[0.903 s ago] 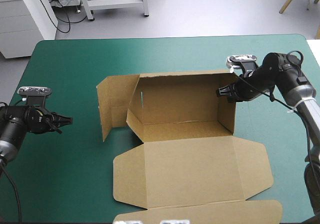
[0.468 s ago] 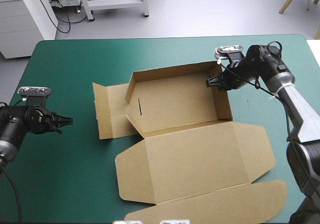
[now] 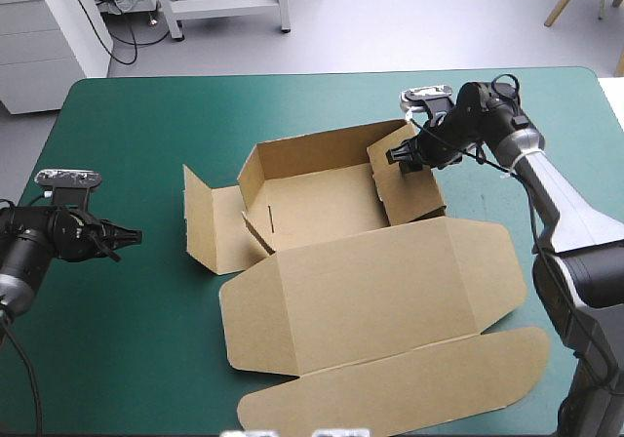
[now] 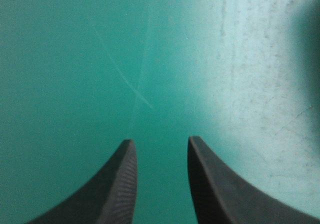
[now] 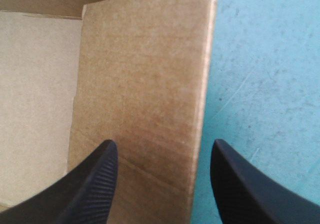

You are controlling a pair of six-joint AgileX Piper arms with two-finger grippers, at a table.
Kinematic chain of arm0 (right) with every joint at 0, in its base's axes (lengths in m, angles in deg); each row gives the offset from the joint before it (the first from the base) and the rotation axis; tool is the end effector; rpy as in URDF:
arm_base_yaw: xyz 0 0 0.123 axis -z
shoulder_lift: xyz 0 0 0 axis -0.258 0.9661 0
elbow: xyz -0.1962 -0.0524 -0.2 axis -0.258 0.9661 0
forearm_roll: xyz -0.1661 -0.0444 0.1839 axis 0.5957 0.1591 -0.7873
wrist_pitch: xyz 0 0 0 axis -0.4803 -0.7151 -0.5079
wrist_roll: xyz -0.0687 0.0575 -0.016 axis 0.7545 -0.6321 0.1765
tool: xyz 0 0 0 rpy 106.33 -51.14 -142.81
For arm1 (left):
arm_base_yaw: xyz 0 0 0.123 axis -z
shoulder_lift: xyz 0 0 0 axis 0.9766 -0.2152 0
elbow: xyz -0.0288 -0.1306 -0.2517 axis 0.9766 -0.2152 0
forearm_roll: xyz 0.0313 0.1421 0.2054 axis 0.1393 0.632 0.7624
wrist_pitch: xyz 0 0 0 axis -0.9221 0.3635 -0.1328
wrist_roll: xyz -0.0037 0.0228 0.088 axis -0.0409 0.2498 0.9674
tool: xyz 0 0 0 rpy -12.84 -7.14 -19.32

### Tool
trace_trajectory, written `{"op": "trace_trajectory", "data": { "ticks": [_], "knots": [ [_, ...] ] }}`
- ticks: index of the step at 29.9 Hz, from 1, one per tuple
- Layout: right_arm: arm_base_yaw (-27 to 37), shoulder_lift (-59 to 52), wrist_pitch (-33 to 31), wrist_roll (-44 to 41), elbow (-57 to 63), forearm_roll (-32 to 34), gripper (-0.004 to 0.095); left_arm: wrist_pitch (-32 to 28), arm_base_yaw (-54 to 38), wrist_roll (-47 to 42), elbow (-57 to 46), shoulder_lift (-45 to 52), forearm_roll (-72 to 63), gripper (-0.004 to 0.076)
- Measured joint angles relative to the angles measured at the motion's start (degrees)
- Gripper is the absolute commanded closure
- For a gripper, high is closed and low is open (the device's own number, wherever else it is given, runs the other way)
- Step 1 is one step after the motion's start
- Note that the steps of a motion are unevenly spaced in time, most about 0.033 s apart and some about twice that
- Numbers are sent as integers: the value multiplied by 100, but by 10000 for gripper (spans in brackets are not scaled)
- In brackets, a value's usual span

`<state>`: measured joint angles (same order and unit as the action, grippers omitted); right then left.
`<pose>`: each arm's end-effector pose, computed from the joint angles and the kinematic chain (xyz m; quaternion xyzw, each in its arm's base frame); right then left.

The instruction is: Fold the box

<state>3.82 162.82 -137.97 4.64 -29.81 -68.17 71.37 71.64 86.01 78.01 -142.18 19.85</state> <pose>0.4139 0.0991 0.2937 -0.1561 0.9583 0.1053 0.2150 0.2447 0.0344 0.2852 -0.0294 0.9608 0.0701 0.2667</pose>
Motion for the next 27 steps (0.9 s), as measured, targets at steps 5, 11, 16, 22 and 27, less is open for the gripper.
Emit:
{"op": "trace_trajectory", "data": {
  "ticks": [5, 11, 16, 22, 27],
  "knots": [
    [0, 0, -601, -121, -613, 160, 363, 0, 0, 4, 0, 0, 0, 483],
    [0, -403, -965, -287, -993, 247, 371, 0, 0, 4, 0, 0, 0, 483],
    [-30, -1059, -1043, -391, -998, 393, 370, 0, 0, 4, 0, 0, -35, 483],
    [-527, -1801, -1072, -567, -926, 1186, 370, 0, 0, 16, 0, 0, -115, 483],
    [-1098, -2203, -1113, -865, -421, 1527, 352, -24, 0, 42, 0, 0, -123, 483]
  ]
}}
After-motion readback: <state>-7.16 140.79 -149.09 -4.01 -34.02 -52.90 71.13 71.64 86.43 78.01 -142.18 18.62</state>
